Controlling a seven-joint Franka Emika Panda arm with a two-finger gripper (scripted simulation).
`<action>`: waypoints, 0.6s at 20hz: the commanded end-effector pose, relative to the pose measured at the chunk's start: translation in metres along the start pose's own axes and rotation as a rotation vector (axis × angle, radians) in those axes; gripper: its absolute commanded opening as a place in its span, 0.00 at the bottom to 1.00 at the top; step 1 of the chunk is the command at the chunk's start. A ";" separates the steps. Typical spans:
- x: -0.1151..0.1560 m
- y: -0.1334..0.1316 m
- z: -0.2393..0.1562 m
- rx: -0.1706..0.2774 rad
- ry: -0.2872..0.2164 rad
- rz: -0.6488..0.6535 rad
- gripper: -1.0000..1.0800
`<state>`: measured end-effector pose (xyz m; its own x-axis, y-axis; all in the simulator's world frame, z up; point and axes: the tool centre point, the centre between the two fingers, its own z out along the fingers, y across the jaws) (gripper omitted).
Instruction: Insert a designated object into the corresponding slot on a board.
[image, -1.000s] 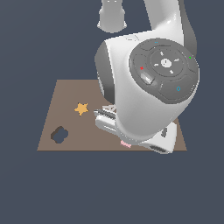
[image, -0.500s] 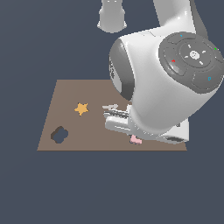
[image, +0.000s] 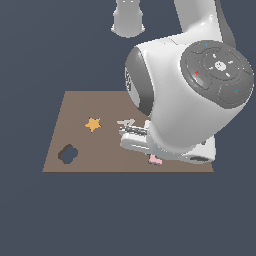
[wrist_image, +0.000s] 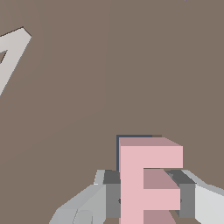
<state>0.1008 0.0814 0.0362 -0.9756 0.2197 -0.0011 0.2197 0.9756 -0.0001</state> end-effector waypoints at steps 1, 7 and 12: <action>0.000 0.000 0.006 0.000 0.001 0.000 0.00; 0.000 0.000 0.006 0.000 0.001 0.000 0.96; 0.000 0.000 0.006 0.000 0.001 0.000 0.96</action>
